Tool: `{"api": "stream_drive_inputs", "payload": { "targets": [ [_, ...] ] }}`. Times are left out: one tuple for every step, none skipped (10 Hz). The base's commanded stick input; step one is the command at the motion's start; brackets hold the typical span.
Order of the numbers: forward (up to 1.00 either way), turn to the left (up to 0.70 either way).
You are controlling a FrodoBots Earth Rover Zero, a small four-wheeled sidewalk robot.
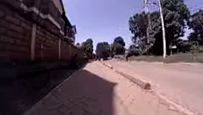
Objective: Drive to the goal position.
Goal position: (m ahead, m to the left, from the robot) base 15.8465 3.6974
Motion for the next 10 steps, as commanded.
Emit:
{"api": "stream_drive_inputs", "payload": {
  "targets": [
    [0.30,0.00],
    [0.30,0.00],
    [0.30,0.00],
    [0.30,0.00],
    [0.30,0.00],
    [0.30,0.00],
    [0.30,0.00],
    [0.30,0.00],
    [0.30,0.00],
    [0.30,0.00]
  ]
}}
